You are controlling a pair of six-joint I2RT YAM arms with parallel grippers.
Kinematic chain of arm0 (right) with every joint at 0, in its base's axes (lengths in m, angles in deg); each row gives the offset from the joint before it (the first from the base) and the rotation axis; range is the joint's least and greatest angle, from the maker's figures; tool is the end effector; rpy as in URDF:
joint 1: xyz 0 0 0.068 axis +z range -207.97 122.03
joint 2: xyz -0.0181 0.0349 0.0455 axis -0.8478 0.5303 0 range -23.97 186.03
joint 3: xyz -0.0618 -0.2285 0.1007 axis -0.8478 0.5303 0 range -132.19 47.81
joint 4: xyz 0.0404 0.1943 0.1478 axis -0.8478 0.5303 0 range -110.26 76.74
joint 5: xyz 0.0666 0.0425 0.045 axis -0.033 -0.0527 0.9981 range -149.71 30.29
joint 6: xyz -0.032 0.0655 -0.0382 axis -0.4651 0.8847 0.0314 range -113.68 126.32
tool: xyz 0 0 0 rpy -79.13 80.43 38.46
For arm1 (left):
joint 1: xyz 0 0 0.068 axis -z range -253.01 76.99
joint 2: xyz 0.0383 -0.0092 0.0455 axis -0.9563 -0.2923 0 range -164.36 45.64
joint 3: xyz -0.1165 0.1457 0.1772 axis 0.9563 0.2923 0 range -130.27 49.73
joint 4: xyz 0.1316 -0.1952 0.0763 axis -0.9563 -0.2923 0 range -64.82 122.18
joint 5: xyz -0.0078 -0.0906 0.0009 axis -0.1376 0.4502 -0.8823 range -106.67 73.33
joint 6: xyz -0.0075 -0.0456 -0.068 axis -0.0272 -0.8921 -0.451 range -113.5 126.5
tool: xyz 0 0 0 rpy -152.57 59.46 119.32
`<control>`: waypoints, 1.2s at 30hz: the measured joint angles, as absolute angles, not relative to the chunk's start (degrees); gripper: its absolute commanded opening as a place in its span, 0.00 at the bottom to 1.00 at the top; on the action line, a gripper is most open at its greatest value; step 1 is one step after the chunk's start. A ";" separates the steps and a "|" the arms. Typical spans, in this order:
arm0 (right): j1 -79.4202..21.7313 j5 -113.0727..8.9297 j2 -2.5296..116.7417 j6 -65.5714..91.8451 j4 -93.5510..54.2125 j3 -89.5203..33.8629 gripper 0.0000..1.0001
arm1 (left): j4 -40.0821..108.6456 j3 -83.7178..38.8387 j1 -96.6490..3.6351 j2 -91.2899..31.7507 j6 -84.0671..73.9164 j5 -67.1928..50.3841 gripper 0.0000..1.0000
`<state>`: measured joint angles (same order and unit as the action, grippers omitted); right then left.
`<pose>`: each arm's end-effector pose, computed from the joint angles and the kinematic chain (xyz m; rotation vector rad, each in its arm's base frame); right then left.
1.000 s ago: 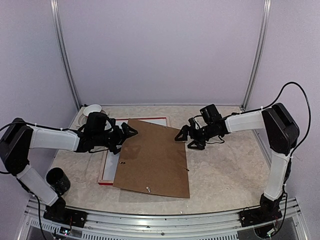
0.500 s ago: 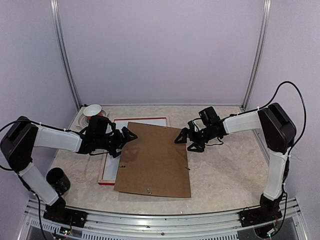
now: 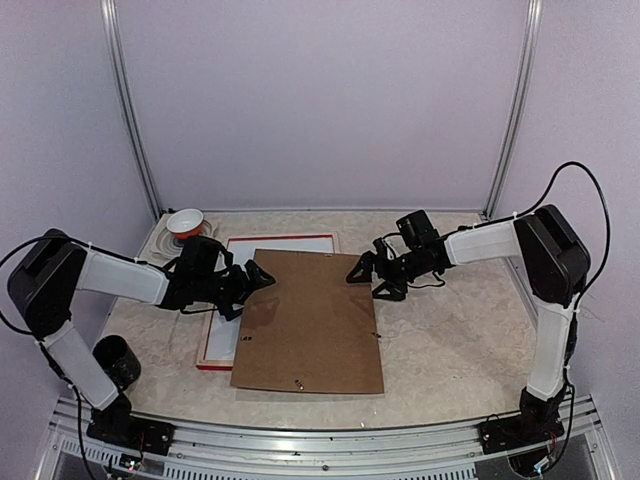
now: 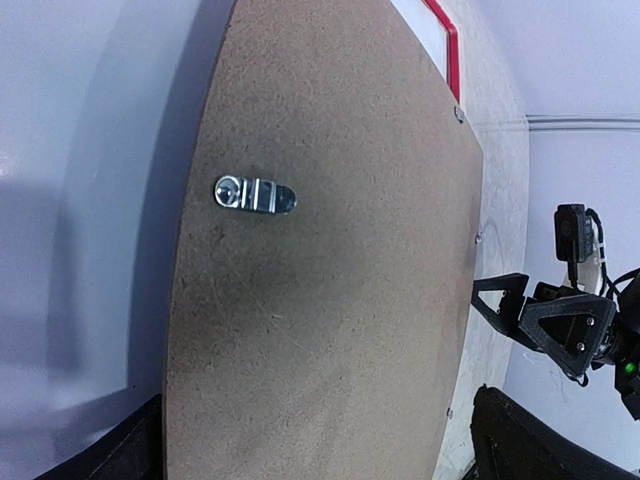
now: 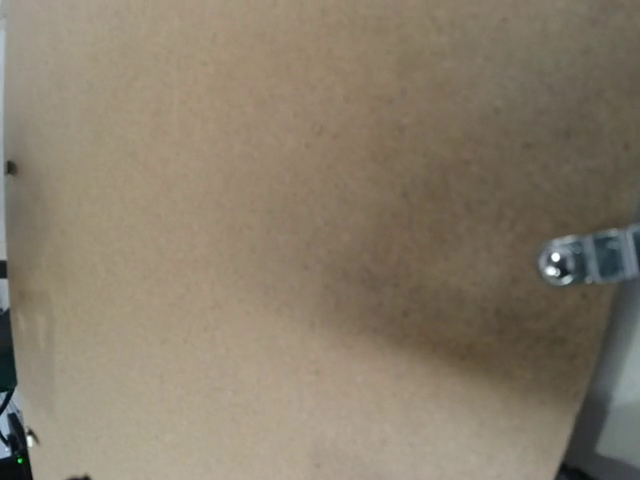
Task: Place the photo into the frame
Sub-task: Turn over the backboard.
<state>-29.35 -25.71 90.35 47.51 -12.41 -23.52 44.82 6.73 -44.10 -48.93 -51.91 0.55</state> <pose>0.3454 0.2341 0.1229 0.0036 2.6712 1.2063 0.2878 -0.1831 0.1283 -0.4569 2.4377 -1.0870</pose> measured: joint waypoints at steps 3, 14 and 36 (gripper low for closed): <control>-29.31 -25.47 90.48 47.53 -12.41 -23.77 0.99 | 45.04 6.73 -44.10 -49.58 -51.91 0.57 0.99; -29.28 -25.93 90.98 47.51 -12.32 -26.06 0.99 | 47.60 6.59 -44.38 -52.95 -52.41 1.40 0.99; -30.03 -30.30 93.15 45.17 -7.53 -30.65 0.99 | 42.61 1.00 -44.58 -54.44 -50.38 -2.45 0.99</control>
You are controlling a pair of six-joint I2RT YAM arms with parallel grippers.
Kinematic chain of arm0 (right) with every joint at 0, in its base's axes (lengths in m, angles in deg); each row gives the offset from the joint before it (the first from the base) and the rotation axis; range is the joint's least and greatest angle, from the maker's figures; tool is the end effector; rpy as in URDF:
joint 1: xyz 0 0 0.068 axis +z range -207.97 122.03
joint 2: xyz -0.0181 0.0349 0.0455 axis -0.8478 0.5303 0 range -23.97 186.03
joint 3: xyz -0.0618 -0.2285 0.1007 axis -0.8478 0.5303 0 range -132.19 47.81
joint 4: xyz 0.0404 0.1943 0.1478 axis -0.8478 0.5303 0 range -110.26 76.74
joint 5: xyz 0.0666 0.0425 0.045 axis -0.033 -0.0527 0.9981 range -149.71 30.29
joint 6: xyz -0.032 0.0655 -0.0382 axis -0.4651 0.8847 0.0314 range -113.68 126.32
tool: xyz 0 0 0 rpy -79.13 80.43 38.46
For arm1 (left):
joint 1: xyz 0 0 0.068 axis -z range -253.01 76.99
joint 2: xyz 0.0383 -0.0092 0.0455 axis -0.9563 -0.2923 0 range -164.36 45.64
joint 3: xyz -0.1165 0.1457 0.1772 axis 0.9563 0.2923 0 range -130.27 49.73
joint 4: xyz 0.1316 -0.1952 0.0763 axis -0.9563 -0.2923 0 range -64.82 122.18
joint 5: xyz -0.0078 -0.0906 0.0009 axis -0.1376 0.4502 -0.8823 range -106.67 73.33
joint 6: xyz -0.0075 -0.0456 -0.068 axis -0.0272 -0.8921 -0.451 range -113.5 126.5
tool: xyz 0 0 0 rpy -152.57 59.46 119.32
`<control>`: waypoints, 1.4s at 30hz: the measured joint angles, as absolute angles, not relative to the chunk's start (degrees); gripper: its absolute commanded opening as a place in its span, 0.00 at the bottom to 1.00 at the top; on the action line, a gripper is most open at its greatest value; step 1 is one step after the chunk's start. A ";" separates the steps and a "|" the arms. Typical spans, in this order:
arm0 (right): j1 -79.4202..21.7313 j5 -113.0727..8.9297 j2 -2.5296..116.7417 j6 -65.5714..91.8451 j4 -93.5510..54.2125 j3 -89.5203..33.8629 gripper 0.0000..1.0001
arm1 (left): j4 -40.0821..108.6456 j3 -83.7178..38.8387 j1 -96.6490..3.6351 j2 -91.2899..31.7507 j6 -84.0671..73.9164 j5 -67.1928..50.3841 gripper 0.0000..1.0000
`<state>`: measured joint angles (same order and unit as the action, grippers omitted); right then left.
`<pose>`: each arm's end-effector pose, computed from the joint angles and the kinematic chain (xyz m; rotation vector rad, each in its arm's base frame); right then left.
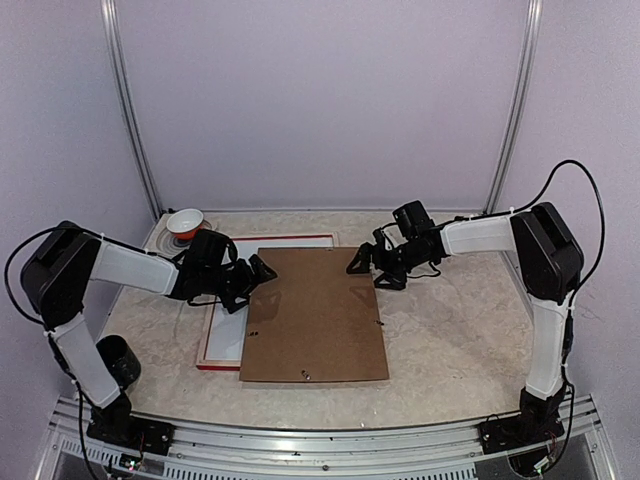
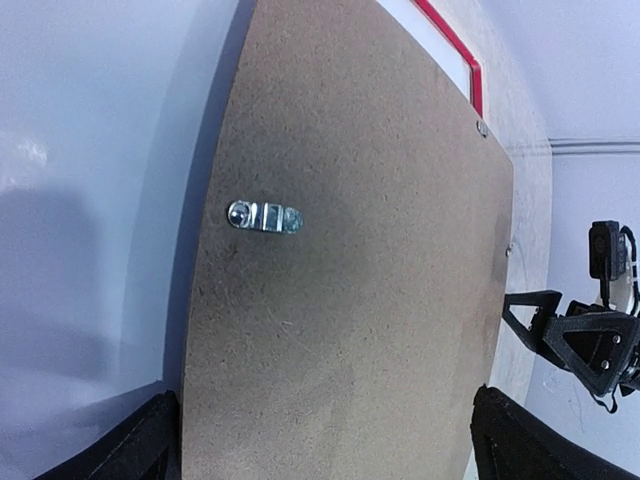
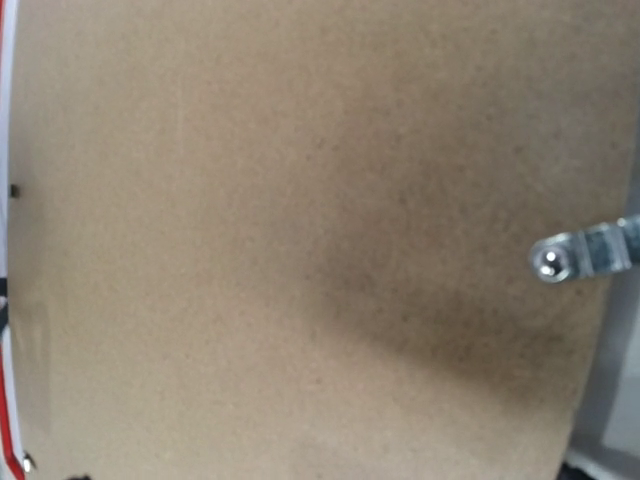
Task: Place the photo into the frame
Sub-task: Turn over the backboard.
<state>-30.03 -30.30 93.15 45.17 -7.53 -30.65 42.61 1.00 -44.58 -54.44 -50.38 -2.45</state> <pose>0.3679 0.2349 0.1306 0.0093 2.6560 1.0894 0.3102 -0.1879 0.1216 -0.4741 2.4459 -0.9979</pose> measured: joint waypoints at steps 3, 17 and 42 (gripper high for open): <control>-30.14 -30.72 93.15 44.91 -7.16 -30.65 0.99 | 40.60 -0.22 -44.58 -53.56 -49.29 -4.11 0.99; -32.13 -33.91 93.12 43.64 -4.63 -33.16 0.99 | 38.42 -0.49 -44.47 -52.67 -47.19 -6.64 0.99; -32.39 -36.49 97.01 42.16 -2.83 -40.66 0.99 | 38.20 -0.46 -43.97 -52.67 -47.23 -6.60 0.99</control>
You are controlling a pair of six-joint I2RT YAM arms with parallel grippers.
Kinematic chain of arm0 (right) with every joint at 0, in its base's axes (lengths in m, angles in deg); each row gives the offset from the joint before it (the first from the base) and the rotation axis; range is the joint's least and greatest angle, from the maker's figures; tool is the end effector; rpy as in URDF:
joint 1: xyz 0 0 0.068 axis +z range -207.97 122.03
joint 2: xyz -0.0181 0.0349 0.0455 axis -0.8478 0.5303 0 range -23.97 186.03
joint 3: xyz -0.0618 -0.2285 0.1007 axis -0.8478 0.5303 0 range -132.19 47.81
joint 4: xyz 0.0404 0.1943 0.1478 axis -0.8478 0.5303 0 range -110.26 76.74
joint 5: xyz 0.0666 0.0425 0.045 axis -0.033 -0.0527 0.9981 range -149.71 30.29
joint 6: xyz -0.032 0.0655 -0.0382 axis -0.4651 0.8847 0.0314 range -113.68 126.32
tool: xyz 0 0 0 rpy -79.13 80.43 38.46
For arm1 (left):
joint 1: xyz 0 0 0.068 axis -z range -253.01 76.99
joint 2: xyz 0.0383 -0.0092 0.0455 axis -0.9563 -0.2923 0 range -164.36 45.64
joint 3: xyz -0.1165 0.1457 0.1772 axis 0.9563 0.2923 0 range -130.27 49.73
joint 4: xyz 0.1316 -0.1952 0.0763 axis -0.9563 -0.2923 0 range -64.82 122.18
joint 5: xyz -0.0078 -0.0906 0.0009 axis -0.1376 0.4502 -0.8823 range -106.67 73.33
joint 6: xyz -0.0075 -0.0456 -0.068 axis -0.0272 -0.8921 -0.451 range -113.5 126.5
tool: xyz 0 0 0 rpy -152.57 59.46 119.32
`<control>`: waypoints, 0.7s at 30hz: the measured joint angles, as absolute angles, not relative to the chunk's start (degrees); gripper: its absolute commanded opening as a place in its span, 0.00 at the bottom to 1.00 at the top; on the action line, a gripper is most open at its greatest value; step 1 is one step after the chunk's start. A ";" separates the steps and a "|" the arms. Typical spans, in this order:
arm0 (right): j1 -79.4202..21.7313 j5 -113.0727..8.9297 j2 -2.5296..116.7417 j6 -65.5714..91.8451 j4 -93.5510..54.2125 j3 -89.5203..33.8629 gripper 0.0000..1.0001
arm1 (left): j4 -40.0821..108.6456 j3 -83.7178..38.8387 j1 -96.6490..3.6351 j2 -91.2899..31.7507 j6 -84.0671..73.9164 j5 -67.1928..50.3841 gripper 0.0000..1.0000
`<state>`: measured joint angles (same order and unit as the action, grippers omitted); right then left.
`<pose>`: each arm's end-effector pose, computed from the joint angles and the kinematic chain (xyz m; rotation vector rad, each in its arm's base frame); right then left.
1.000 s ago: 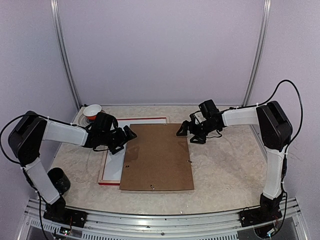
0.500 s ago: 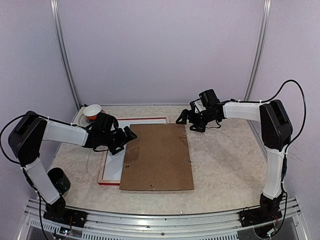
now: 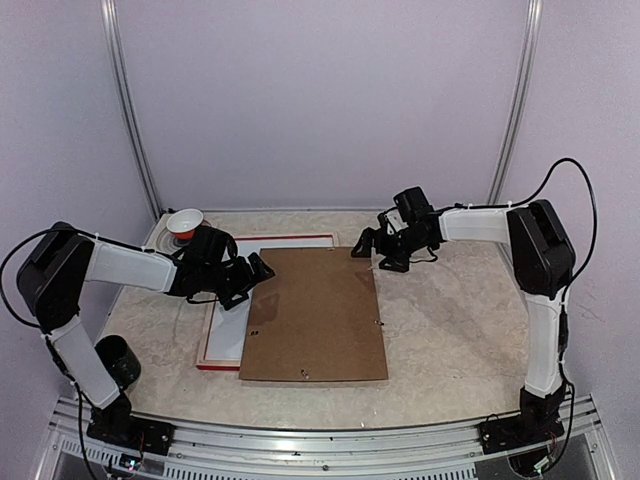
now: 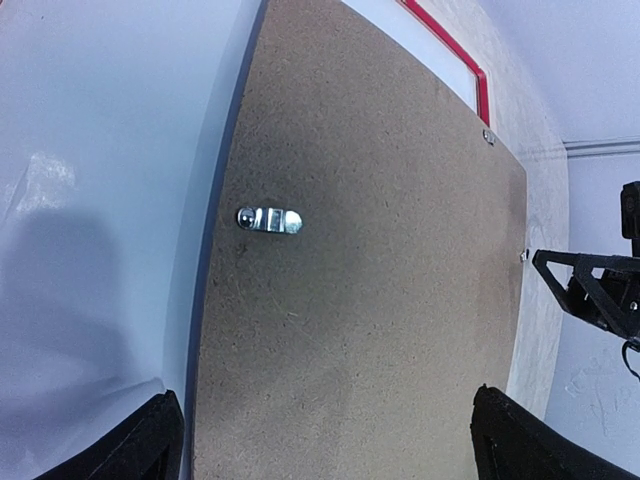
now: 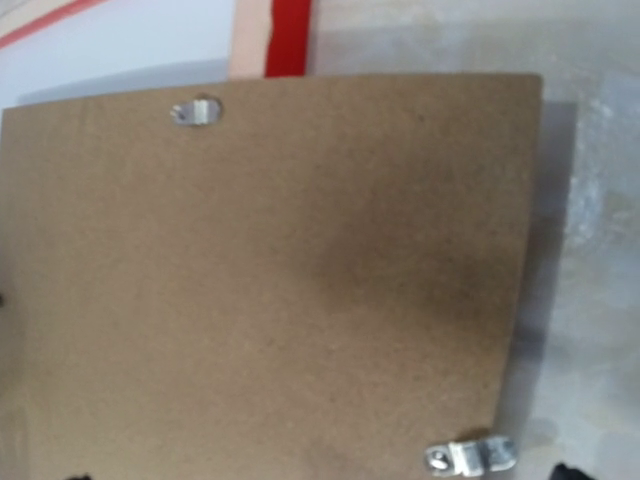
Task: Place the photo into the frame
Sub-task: Turn over the backboard, then adjust the fastener on the backboard.
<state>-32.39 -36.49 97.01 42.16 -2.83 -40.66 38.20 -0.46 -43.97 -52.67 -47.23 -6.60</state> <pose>0.4061 0.2257 0.1459 0.0382 2.5909 0.9375 0.3097 -0.1863 0.1308 -0.4352 2.4414 -0.8916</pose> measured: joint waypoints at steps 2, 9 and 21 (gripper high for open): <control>-32.39 -36.47 97.45 42.16 -2.83 -40.66 0.99 | 38.20 -0.46 -43.97 -52.67 -47.25 -6.58 0.99; -32.41 -36.18 98.74 42.16 -3.01 -41.62 0.99 | 38.24 -0.44 -43.97 -52.67 -47.25 -6.56 0.99; -32.41 -34.87 98.96 42.22 -4.82 -41.69 0.99 | 39.14 -0.33 -43.95 -52.67 -47.45 -6.38 0.99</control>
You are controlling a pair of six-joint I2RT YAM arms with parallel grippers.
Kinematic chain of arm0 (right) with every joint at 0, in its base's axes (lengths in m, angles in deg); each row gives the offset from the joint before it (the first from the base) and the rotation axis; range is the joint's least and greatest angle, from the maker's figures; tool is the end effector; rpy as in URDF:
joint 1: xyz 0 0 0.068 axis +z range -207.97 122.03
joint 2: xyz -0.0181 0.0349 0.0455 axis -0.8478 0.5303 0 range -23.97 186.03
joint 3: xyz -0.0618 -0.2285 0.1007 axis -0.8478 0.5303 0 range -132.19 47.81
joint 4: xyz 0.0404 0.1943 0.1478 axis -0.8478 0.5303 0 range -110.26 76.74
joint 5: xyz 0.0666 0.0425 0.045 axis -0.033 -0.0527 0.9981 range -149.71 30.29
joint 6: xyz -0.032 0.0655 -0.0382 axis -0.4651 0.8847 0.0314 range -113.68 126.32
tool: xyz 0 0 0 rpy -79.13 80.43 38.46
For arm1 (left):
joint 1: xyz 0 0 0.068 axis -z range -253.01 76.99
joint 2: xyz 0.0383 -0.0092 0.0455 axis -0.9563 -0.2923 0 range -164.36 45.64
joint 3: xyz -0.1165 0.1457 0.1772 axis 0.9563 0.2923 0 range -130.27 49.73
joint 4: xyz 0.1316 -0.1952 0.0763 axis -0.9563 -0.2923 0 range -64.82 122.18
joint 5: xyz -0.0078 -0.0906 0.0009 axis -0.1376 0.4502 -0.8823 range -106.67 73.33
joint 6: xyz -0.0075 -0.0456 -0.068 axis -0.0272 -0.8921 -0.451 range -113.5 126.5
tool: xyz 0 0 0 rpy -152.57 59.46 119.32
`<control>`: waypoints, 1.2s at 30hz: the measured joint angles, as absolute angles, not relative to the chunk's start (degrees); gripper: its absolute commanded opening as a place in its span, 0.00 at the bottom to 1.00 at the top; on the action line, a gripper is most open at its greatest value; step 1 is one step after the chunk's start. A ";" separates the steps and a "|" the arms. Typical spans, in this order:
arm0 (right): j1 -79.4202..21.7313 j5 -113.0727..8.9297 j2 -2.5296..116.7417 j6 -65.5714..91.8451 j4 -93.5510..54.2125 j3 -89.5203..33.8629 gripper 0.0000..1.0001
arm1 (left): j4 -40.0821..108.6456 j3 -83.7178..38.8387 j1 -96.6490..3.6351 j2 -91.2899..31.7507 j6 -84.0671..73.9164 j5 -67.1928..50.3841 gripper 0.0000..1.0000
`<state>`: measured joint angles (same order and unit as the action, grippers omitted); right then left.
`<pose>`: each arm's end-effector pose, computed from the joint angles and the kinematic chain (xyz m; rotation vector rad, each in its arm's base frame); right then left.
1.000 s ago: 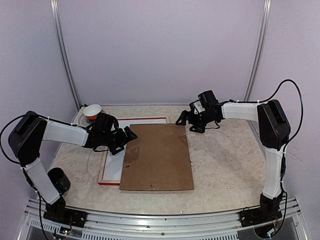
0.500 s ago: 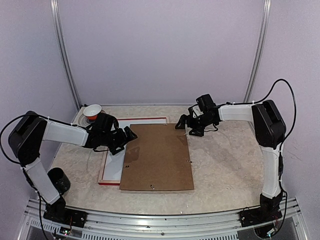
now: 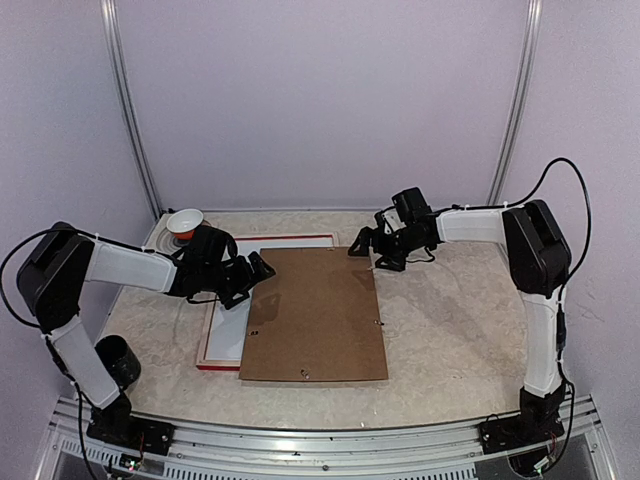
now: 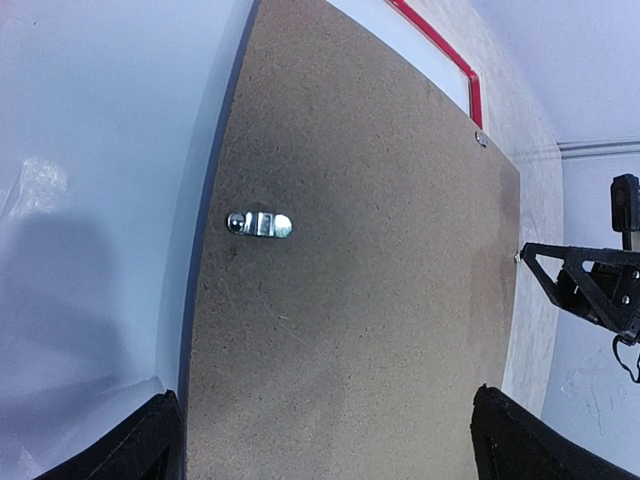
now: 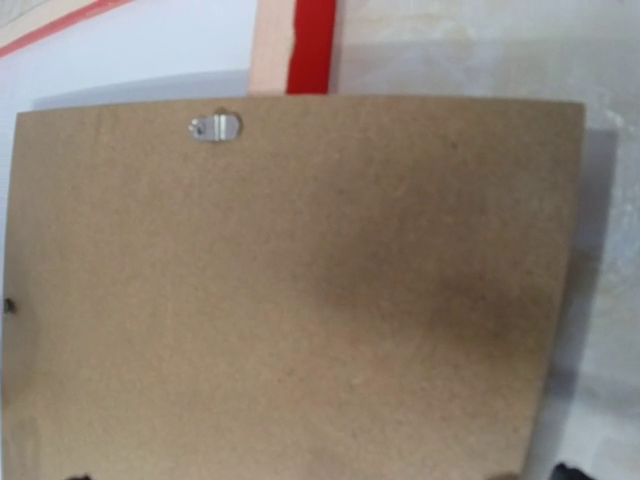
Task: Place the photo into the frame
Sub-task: Adjust the fastener on the backboard.
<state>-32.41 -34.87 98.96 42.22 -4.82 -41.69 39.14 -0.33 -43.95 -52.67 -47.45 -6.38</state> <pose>0.4120 0.2304 0.1401 0.0200 2.5759 0.9782 0.3104 -0.1871 0.1319 -0.4334 2.4295 -0.9061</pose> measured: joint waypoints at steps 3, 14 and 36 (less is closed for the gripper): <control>-32.41 -34.59 99.27 42.24 -5.30 -41.91 0.99 | 39.25 -0.33 -43.93 -52.67 -47.47 -6.38 0.99; -32.58 -33.80 100.21 42.40 -6.48 -42.47 0.99 | 39.58 0.21 -43.64 -52.67 -47.58 -6.14 0.99; -32.58 -32.45 101.65 42.40 -6.92 -44.55 0.99 | 40.43 0.30 -43.40 -53.21 -47.80 -5.55 0.99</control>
<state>-32.58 -32.45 101.65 42.40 -6.92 -44.55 40.43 0.30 -43.40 -53.21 -47.80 -5.55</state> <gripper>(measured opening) 0.992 0.989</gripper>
